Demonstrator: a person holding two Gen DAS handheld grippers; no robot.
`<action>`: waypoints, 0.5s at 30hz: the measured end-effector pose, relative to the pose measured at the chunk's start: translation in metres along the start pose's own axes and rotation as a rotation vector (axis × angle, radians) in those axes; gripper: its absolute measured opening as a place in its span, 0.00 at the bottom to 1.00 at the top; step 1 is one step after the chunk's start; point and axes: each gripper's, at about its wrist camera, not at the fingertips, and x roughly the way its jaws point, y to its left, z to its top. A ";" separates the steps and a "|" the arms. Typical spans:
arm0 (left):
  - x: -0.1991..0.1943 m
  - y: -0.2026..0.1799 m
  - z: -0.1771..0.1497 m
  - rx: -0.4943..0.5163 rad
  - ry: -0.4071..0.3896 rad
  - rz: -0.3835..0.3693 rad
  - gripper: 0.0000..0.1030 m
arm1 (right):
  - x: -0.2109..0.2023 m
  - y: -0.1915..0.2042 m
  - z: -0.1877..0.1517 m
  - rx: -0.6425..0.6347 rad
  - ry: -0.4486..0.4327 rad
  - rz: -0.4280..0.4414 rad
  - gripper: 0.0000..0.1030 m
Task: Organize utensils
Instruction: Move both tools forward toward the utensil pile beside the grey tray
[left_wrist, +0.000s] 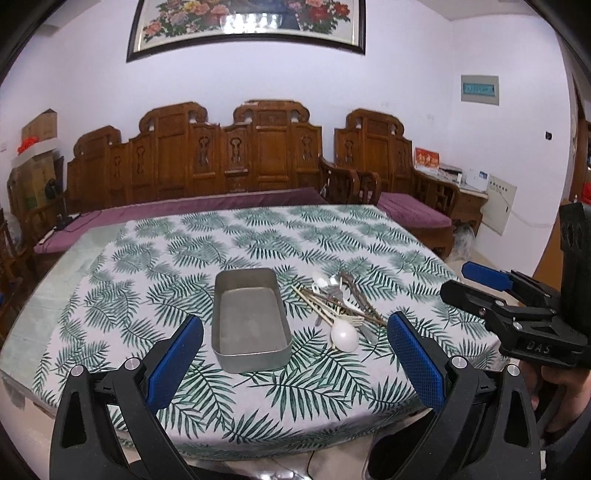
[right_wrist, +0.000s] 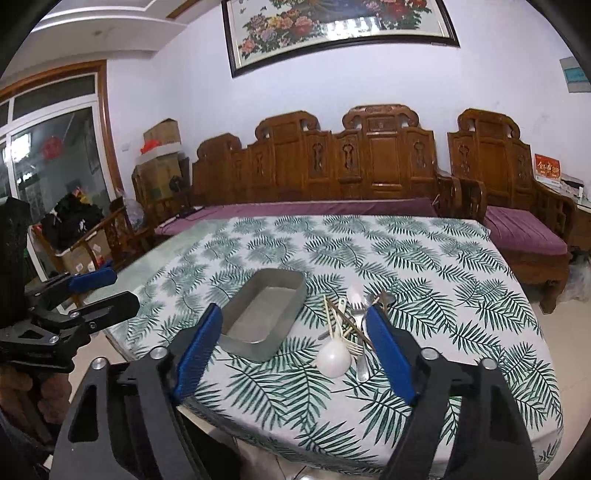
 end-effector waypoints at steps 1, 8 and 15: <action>0.006 0.000 0.001 0.000 0.010 -0.004 0.94 | 0.006 -0.003 0.000 0.000 0.007 -0.002 0.73; 0.047 -0.002 0.004 0.028 0.067 -0.027 0.93 | 0.041 -0.027 0.001 -0.006 0.059 -0.028 0.63; 0.083 -0.005 0.007 0.046 0.118 -0.053 0.87 | 0.081 -0.056 -0.003 -0.002 0.127 -0.055 0.51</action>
